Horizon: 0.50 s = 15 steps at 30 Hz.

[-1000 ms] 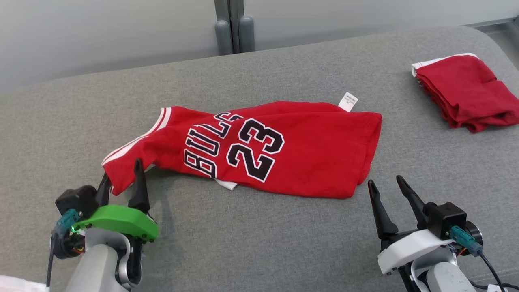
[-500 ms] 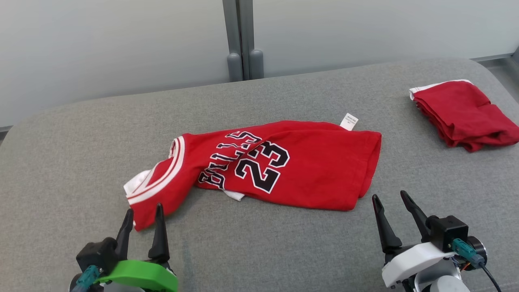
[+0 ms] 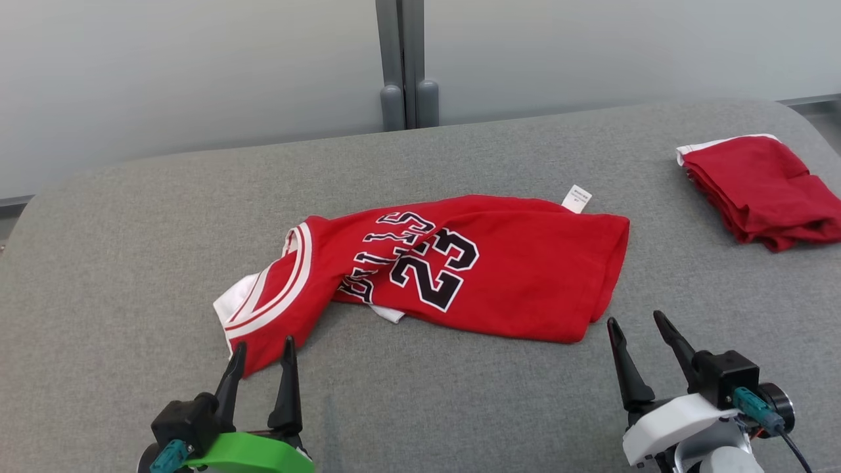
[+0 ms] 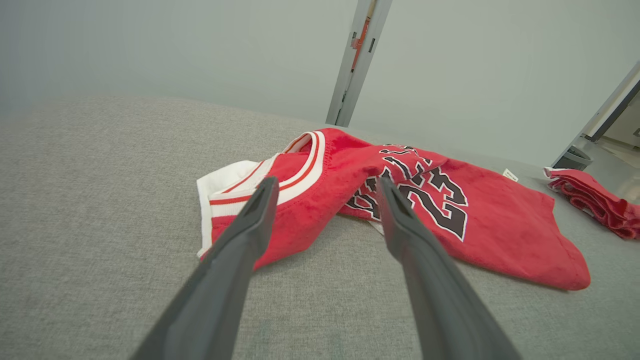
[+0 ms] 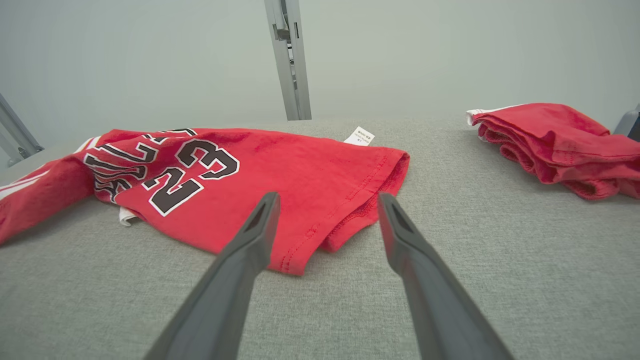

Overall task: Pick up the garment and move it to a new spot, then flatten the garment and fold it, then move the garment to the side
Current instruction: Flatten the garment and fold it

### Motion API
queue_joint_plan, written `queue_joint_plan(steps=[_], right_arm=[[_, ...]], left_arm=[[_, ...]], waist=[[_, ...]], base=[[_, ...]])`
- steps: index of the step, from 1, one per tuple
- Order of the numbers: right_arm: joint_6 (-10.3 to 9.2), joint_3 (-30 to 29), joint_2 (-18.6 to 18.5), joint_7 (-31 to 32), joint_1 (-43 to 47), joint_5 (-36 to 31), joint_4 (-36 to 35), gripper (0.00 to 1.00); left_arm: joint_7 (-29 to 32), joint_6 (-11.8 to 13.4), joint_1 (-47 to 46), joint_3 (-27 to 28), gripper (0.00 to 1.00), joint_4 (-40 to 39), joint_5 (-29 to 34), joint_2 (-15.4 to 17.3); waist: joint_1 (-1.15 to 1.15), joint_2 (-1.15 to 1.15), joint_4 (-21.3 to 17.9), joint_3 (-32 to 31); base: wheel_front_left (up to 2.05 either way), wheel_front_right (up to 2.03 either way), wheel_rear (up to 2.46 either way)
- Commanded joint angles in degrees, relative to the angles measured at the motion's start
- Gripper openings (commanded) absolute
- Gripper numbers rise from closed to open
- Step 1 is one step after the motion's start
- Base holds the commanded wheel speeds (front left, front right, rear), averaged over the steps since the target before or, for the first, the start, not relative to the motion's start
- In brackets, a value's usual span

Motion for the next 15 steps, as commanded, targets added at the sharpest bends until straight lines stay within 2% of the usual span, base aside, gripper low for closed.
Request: queue_joint_plan(steps=[1,9,15], right_arm=[[-0.12,-0.28,-0.24,-0.26,-1.62,-1.00,0.19,1.00],[-0.12,-4.73,-0.25,-0.26,-11.89,-11.06,4.26,1.00],[-0.12,-8.53,-4.12,0.38,-22.48,-16.57,13.81,1.00]], left_arm=[[0.00,0.28,-0.35,-0.31,1.00,-0.53,-0.69,0.03],[0.01,0.74,-3.20,-2.91,1.00,-1.78,-1.16,0.03],[0.00,0.78,-5.82,-4.32,1.00,-2.45,-1.45,0.03]], waist=[[0.00,0.00,0.27,0.83],[0.00,0.00,2.27,5.34],[0.00,0.00,5.14,10.20]], base=[[0.00,0.00,0.00],[0.00,0.00,0.00],[0.00,0.00,0.00]])
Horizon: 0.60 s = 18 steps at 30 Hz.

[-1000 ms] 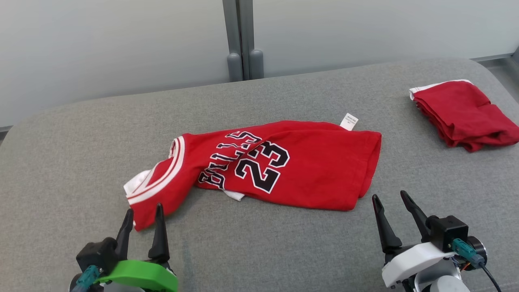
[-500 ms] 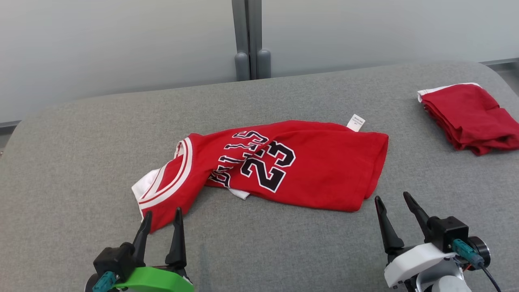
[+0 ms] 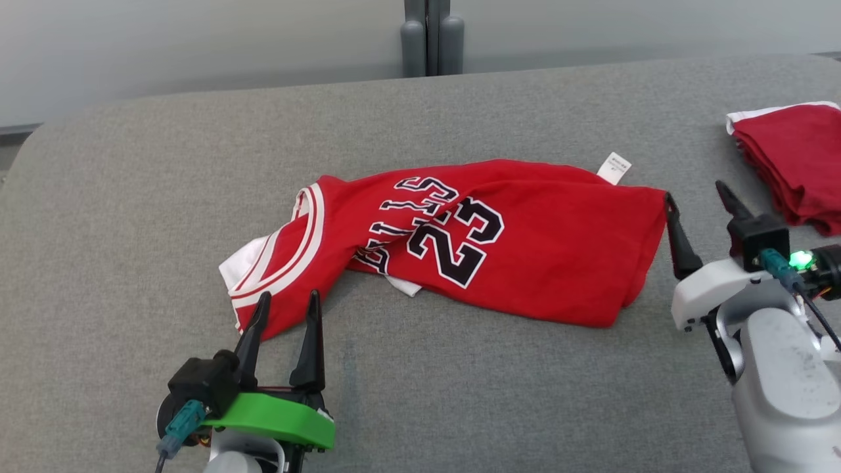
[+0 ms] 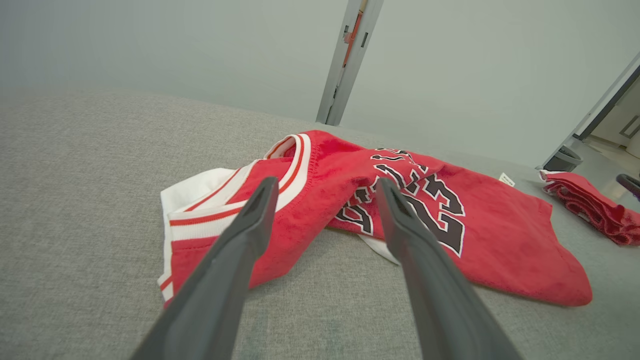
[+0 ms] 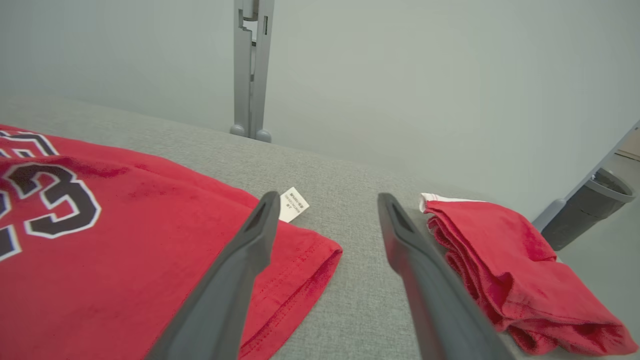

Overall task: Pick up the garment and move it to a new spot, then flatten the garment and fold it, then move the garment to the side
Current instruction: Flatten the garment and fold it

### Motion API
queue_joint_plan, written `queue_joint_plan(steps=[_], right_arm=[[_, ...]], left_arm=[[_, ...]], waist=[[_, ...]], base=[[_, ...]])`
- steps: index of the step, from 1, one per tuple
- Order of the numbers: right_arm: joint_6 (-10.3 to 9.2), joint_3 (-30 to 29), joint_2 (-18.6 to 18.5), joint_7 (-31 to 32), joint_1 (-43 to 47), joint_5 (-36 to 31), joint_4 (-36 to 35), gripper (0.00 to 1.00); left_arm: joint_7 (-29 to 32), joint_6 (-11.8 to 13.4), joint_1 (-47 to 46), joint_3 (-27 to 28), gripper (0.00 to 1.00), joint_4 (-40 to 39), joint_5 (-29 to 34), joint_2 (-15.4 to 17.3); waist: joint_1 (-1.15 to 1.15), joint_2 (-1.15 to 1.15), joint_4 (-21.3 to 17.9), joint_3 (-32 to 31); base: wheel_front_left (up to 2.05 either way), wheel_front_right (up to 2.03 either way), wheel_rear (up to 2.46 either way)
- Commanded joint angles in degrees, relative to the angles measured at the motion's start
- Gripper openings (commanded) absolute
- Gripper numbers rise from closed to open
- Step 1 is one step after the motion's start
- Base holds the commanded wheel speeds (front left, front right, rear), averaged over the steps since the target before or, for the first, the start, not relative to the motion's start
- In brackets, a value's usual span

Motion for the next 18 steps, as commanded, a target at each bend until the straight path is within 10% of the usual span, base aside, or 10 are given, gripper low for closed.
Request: queue_joint_plan(steps=[1,18], right_arm=[[-0.12,-0.41,-1.10,0.28,-2.23,-0.72,2.33,1.00],[-0.10,0.12,-5.05,1.72,-15.42,4.71,29.78,1.00]], left_arm=[[-0.01,0.16,-1.33,-0.06,1.00,-0.25,-0.38,0.09],[-0.01,0.63,-4.39,-0.54,1.00,-0.46,-0.73,0.08]], waist=[[0.00,0.00,2.85,3.78],[0.00,0.00,6.63,8.85]], base=[[0.00,0.00,0.00],[0.00,0.00,0.00]])
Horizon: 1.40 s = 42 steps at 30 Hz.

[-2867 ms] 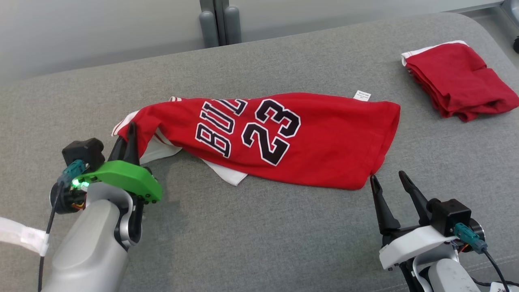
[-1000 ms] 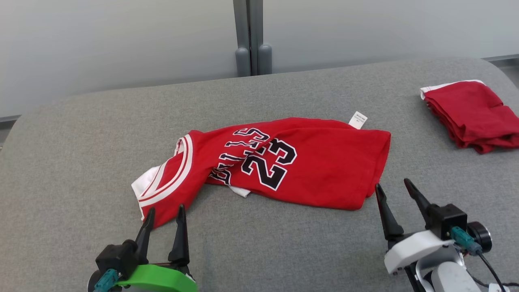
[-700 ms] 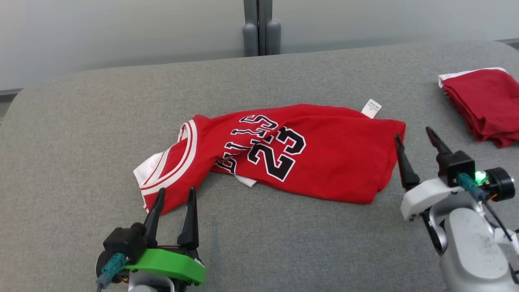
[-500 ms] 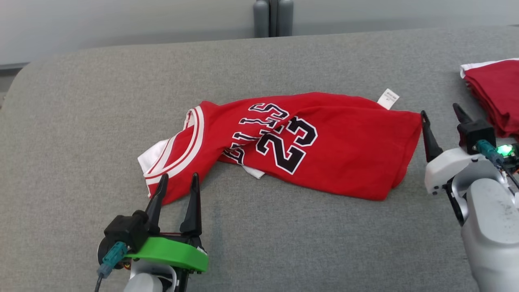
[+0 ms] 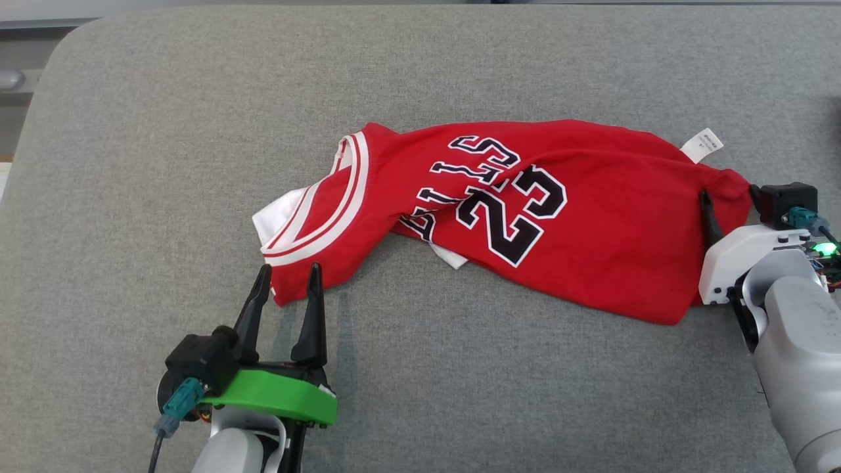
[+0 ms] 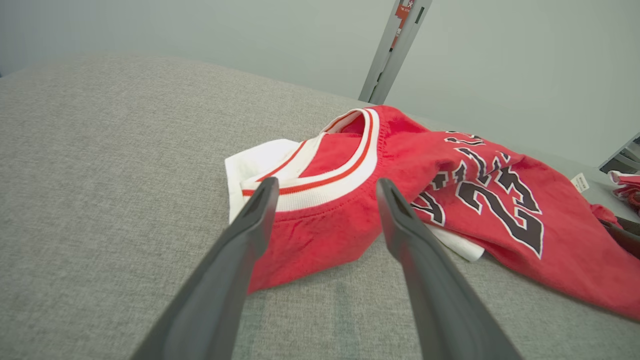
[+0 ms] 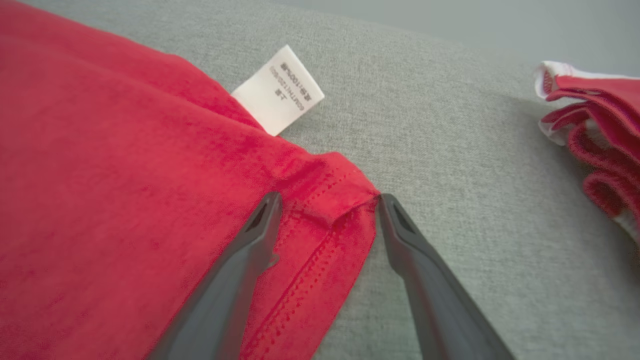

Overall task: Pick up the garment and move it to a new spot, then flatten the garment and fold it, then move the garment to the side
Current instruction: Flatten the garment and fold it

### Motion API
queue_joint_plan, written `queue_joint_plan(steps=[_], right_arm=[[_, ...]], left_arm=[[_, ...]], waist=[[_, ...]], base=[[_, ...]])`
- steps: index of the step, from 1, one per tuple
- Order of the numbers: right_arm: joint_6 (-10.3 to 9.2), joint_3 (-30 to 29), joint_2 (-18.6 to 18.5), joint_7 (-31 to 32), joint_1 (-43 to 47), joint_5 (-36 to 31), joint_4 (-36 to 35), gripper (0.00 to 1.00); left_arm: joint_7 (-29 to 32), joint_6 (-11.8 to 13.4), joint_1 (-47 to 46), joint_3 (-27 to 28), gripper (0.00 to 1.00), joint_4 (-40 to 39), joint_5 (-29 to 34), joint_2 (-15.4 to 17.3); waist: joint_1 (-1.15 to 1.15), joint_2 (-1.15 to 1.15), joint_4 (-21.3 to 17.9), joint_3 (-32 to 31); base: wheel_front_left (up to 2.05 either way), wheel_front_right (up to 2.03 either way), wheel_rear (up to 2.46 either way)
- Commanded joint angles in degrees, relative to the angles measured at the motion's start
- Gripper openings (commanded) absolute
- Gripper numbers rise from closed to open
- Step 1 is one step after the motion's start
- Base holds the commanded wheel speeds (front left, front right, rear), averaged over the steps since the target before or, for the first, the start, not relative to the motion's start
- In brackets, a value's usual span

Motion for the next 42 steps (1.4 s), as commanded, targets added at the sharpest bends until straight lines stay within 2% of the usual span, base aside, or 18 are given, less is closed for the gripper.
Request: queue_joint_plan(steps=[1,3,5,6,8,14,18,28,35,39,42], right_arm=[[-0.05,0.73,0.63,0.96,-0.16,1.40,1.84,1.00],[-0.04,1.51,1.28,1.62,-0.82,4.28,3.74,1.00],[-0.03,3.16,1.76,2.08,-1.42,6.73,5.02,0.77],[-0.03,4.09,1.67,2.04,-1.70,7.77,5.39,0.33],[-0.03,6.06,1.22,1.76,-2.06,9.45,5.59,0.00],[-0.05,12.07,-1.32,-0.95,-4.62,11.69,1.44,0.00],[-0.06,15.41,-2.93,-1.51,-5.29,12.65,-4.66,0.00],[-0.08,20.30,-6.17,-1.43,1.00,15.20,-32.94,0.00],[-0.08,20.20,-8.52,5.30,5.69,17.43,-50.90,0.00],[-0.08,21.54,-9.80,9.38,4.57,16.76,-54.58,0.00],[-0.08,22.78,-10.40,11.14,1.28,17.27,-53.86,0.00]], left_arm=[[0.01,0.13,-0.92,0.30,1.00,0.09,0.09,0.08],[0.01,0.12,-0.98,0.47,1.00,0.14,0.22,0.08],[0.01,0.09,-1.06,0.56,1.00,0.25,0.41,0.08],[0.01,0.09,-1.11,0.59,1.00,0.33,0.44,0.09],[0.01,0.18,-1.16,0.61,1.00,0.41,0.50,0.08],[0.00,0.41,-0.17,1.28,1.00,0.73,0.69,0.09],[0.01,0.42,0.92,1.71,1.00,0.89,0.56,0.09],[0.01,0.93,4.05,2.90,1.00,0.96,0.04,0.11],[0.01,1.40,5.84,2.71,1.00,0.41,-0.54,0.11],[0.01,1.28,5.53,1.97,1.00,0.14,-1.07,0.11],[0.01,1.19,4.78,1.07,1.00,-0.09,-1.59,0.11]], waist=[[0.00,0.00,0.01,0.04],[0.00,0.00,-0.10,0.00],[0.00,0.00,-0.23,-0.07],[0.00,0.00,-0.29,-0.14],[0.00,0.00,-0.40,-0.31],[0.00,0.00,-1.39,-1.98],[0.00,0.00,-2.39,-4.13],[0.00,0.00,-5.29,-10.87],[0.00,0.00,-5.86,-13.52],[0.00,0.00,-4.70,-12.86],[0.00,0.00,-3.38,-11.83]], base=[[0.00,0.00,0.00],[0.00,0.00,0.00],[0.00,0.00,0.00],[0.00,0.00,0.00],[0.00,0.00,0.00],[0.00,0.00,0.00],[0.00,0.00,0.00],[0.00,0.00,0.00],[0.00,0.00,0.00],[0.00,0.00,0.00],[0.00,0.00,0.00]])
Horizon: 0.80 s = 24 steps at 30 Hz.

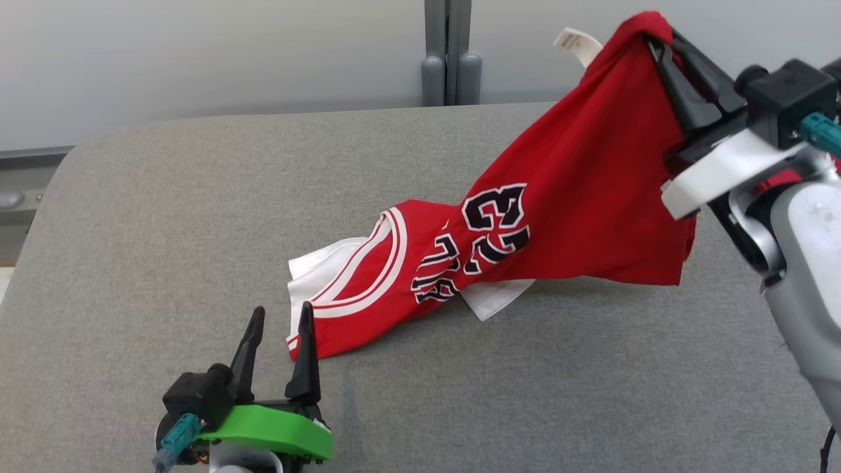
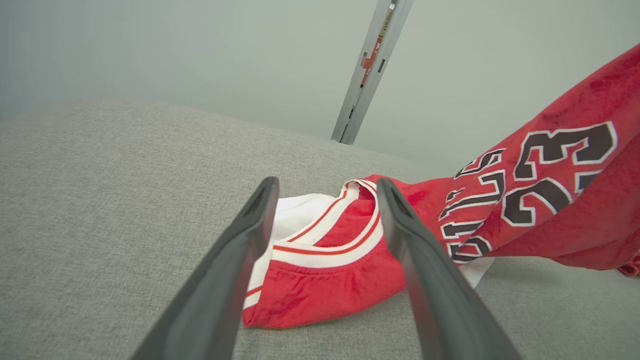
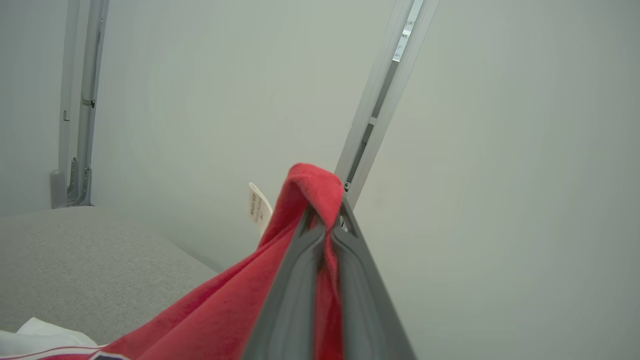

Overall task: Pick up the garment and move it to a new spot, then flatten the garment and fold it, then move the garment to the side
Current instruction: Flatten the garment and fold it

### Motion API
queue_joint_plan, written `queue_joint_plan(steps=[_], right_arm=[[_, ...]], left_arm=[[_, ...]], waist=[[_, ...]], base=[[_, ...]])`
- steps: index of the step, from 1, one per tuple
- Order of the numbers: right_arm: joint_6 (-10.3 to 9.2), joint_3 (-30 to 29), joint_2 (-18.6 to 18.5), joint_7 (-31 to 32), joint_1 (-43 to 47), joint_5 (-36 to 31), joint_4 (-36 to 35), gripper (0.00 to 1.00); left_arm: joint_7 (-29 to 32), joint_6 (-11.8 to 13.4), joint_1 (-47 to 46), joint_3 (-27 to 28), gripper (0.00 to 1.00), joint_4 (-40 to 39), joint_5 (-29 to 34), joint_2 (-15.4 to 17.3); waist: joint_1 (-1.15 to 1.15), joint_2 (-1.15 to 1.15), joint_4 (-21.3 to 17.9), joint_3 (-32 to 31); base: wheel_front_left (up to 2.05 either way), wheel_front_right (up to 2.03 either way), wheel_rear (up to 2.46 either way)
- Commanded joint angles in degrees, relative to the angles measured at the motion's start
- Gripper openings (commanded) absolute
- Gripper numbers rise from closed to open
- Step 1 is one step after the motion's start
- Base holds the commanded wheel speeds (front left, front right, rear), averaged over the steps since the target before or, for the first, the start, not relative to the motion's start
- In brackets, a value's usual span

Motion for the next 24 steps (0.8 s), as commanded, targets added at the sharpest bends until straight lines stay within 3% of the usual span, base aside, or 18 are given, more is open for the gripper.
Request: queue_joint_plan(steps=[1,5,12,16,17,18,19,20,24], right_arm=[[-0.10,0.28,-0.71,0.42,-2.58,-0.41,1.05,0.00],[-0.10,0.10,-0.49,1.46,-8.62,1.90,7.50,0.00],[-0.10,-3.59,-4.23,-0.98,-19.39,-1.92,24.25,0.00],[-0.10,-5.78,-4.48,-2.48,-23.79,-3.85,33.84,0.00],[-0.10,-6.12,-4.65,-2.87,-24.74,-4.48,35.83,0.12],[-0.10,-6.63,-4.74,-3.46,-25.80,-5.16,38.26,0.34],[-0.10,-7.15,-4.66,-4.14,-26.53,-5.76,40.11,0.88],[-0.10,-7.83,-4.35,-4.83,-27.10,-6.47,42.36,1.00],[-0.10,-9.44,-2.71,-7.67,-27.49,-9.09,48.26,1.00]], left_arm=[[0.00,-0.06,-0.76,-0.50,1.00,-0.15,-0.56,0.14],[0.00,-0.26,-1.92,-2.33,1.00,-0.27,-1.18,0.16],[0.01,-0.34,-4.19,-5.45,1.00,-1.05,-2.07,0.14],[0.01,-0.33,-5.23,-6.52,1.00,-1.42,-2.56,0.13],[0.01,-0.30,-5.41,-6.76,1.00,-1.49,-2.83,0.13],[0.01,-0.24,-5.63,-7.06,1.00,-1.54,-2.93,0.13],[0.01,-0.16,-5.85,-7.30,1.00,-1.61,-3.07,0.13],[0.01,-0.06,-6.10,-7.59,1.00,-1.70,-3.33,0.13],[0.01,0.22,-6.69,-8.04,1.00,-1.68,-3.67,0.14]], waist=[[0.00,0.00,1.92,1.67],[0.00,0.00,4.76,3.56],[0.00,0.00,10.48,7.87],[0.00,0.00,12.43,10.15],[0.00,0.00,12.70,10.65],[0.00,0.00,12.96,11.26],[0.00,0.00,13.08,11.66],[0.00,0.00,13.17,12.12],[0.00,0.00,13.00,12.78]], base=[[0.00,0.00,0.00],[0.00,0.00,0.00],[0.00,0.00,0.00],[0.00,0.00,0.00],[0.00,0.00,0.00],[0.00,0.00,0.00],[0.00,0.00,0.00],[0.00,0.00,0.00],[0.00,0.00,0.00]])
